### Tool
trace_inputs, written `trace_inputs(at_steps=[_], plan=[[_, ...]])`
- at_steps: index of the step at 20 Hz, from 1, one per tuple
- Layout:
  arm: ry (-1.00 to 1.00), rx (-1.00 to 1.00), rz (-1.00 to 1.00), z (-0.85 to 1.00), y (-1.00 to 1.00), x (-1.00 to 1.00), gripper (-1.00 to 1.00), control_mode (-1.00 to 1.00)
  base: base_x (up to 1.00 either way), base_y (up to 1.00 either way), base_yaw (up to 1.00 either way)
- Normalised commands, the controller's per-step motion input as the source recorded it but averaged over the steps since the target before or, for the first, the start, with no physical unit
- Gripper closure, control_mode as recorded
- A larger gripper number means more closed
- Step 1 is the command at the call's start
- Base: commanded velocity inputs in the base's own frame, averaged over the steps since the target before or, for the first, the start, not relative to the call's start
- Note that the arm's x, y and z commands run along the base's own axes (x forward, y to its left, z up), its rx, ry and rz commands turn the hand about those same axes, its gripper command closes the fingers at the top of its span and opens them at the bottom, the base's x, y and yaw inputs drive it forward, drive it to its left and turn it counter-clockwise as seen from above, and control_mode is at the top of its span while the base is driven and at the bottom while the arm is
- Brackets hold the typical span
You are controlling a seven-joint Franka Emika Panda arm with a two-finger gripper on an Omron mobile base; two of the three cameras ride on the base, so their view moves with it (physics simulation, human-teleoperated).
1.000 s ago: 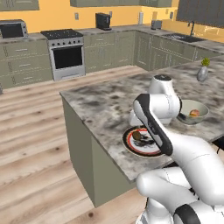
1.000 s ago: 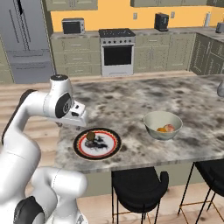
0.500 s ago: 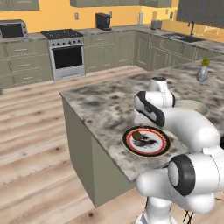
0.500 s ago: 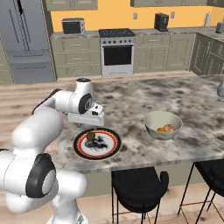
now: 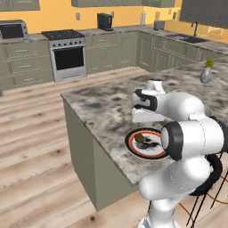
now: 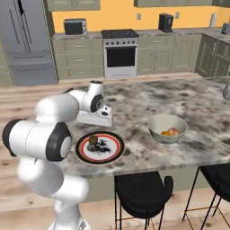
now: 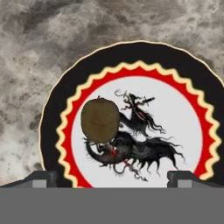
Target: Take the fruits from the plate on the dining counter and place two fruits in each bowl.
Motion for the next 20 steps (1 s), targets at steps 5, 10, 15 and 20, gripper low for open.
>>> trace_inputs(at_steps=[5,10,15,20], plan=[[-0.03,0.00,0.00,-0.61,0.41,0.11,-1.00,-1.00,0.00,0.00,0.00],[-0.09,0.00,0.00,-0.37,0.20,-0.03,-1.00,-1.00,0.00,0.00,0.00],[-0.02,0.00,0.01,-0.01,0.00,-0.50,-1.00,-1.00,0.00,0.00,0.00],[-0.03,-0.05,0.06,0.00,-0.02,0.04,-1.00,-1.00,0.00,0.00,0.00]])
